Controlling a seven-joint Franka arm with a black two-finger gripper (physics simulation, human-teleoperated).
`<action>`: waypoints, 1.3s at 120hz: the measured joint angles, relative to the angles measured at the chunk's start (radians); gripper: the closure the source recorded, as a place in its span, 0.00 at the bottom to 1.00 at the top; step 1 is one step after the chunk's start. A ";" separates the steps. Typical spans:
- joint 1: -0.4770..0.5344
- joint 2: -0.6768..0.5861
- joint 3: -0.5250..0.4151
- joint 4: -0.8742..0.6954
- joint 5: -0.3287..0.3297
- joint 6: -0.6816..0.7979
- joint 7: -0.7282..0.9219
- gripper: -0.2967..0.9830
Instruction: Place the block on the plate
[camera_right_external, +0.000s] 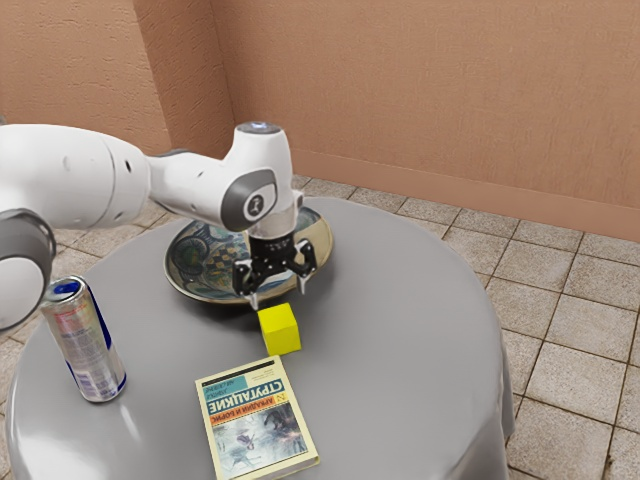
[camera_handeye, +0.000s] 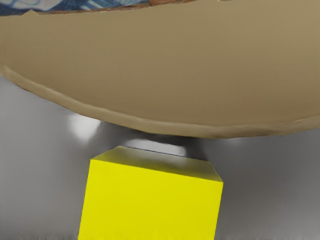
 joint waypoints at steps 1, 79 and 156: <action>0.000 -0.001 0.000 -0.002 0.000 0.000 0.000 0.23; 0.013 0.035 -0.013 -0.042 -0.001 0.060 0.009 0.23; 0.031 0.080 -0.032 -0.061 -0.010 0.130 0.011 0.29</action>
